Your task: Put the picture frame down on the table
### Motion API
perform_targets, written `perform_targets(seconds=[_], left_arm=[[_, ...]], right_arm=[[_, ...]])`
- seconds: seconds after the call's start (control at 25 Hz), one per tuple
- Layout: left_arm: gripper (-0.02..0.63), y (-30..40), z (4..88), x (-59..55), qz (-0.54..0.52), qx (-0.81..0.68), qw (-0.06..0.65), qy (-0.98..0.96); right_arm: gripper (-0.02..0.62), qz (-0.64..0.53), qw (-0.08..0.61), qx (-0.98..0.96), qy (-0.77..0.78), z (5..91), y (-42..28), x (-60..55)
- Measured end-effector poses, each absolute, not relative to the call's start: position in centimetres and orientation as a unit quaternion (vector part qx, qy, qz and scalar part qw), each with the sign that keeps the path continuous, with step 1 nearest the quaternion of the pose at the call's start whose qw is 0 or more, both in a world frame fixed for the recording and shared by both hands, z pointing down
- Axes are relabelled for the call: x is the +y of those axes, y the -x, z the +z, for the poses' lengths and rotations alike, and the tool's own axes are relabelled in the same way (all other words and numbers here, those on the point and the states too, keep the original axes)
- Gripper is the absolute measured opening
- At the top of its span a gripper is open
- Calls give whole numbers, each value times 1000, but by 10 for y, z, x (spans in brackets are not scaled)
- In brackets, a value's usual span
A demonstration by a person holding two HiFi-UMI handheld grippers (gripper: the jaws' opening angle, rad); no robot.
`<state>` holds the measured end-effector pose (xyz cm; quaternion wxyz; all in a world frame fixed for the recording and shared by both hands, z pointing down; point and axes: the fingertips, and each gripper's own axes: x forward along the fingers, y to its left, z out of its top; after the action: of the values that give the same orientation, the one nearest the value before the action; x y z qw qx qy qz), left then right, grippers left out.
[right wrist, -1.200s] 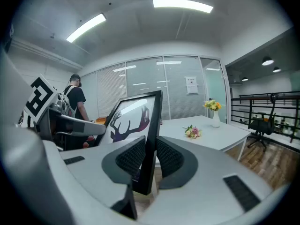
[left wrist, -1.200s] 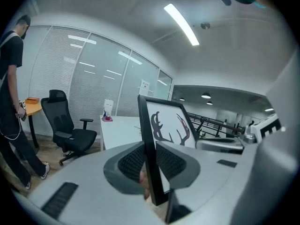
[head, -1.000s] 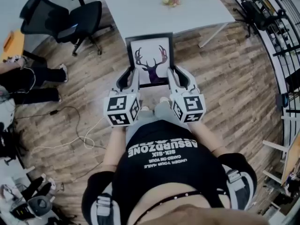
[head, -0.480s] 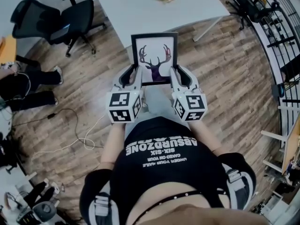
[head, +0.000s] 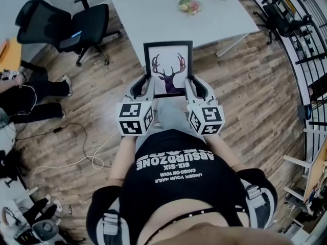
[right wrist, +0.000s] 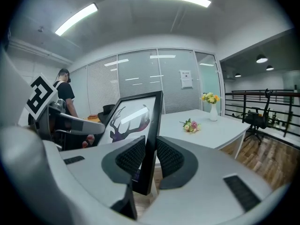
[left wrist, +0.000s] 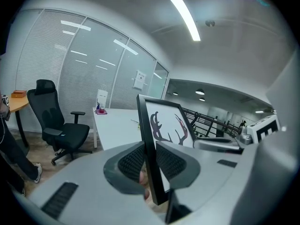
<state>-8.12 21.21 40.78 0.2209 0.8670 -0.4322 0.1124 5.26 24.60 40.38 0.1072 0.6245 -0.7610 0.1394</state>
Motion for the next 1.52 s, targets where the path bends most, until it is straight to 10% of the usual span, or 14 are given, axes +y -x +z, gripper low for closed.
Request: perform_targets(seconds=[1.52], left_arm=[[86, 57, 432, -78, 130, -523, 266, -799]], right_arm=[[91, 174, 132, -826, -520, 430, -81, -74]])
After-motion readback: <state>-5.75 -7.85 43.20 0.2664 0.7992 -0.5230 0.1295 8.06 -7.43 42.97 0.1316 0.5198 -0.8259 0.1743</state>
